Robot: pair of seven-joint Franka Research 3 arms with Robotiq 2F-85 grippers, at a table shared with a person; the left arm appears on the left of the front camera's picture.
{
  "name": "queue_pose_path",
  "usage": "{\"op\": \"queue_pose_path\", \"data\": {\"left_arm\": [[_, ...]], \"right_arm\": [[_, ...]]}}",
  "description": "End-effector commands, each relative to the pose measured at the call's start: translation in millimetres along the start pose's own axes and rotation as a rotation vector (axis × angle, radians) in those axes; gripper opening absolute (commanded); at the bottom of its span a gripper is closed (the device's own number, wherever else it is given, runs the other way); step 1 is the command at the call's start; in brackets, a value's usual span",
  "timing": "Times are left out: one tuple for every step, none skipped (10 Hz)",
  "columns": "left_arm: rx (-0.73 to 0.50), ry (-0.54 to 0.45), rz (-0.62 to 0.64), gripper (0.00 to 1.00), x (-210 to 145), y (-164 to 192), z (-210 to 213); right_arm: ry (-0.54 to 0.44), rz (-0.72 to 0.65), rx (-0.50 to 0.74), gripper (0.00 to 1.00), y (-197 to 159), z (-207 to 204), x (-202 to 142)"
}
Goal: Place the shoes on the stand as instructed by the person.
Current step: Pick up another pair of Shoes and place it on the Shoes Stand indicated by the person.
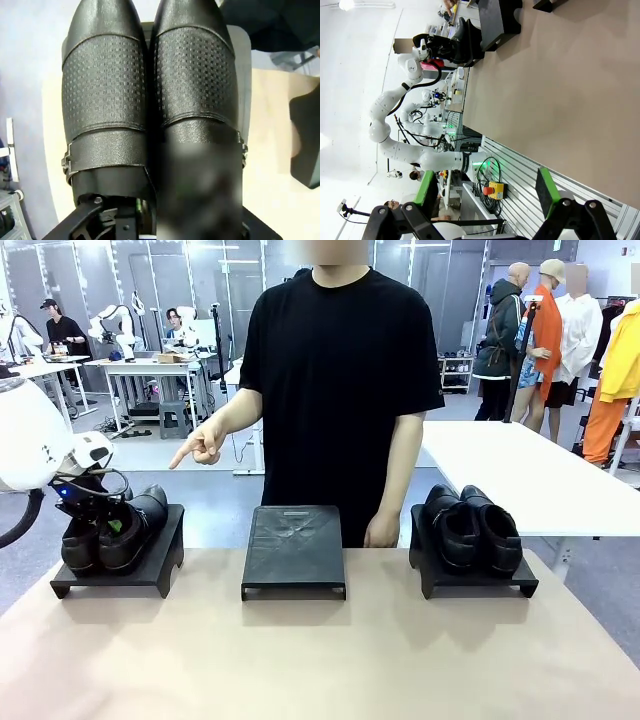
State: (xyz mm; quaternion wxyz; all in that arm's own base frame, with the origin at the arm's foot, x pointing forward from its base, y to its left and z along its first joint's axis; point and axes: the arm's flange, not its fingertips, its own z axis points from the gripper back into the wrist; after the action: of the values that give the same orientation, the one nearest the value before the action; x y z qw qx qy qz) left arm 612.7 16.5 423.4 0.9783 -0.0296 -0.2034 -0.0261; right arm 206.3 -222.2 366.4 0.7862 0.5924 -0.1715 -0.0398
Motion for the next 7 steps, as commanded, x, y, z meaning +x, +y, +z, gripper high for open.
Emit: {"op": "queue_pose_path", "data": {"left_arm": [[-0.029,-0.030,-0.016,0.80,2.9,4.6,7.6],[-0.031,-0.025,-0.018,1.00,2.6,3.5,10.0],[-0.026,-0.022,-0.022,1.00,1.9,0.9,13.3],[-0.028,-0.020,-0.025,1.00,-0.2,-0.3,18.5],[-0.027,-0.023,-0.029,0.89,-1.5,-1.4,22.7],[-0.029,-0.027,-0.029,0.98,-2.0,-2.4,25.0],[-0.027,-0.027,-0.028,1.00,-2.8,-2.6,24.6]], "right_arm": [[-0.010,0.001,0.008,1.00,4.0,-1.2,0.2],[-0.010,0.001,0.008,1.00,4.0,-1.2,0.2],[-0.010,0.001,0.008,1.00,4.0,-1.2,0.2],[-0.010,0.001,0.008,1.00,4.0,-1.2,0.2],[-0.010,0.001,0.008,1.00,4.0,-1.2,0.2],[-0.010,0.001,0.008,1.00,4.0,-1.2,0.2],[-0.010,0.001,0.008,1.00,4.0,-1.2,0.2]]}}
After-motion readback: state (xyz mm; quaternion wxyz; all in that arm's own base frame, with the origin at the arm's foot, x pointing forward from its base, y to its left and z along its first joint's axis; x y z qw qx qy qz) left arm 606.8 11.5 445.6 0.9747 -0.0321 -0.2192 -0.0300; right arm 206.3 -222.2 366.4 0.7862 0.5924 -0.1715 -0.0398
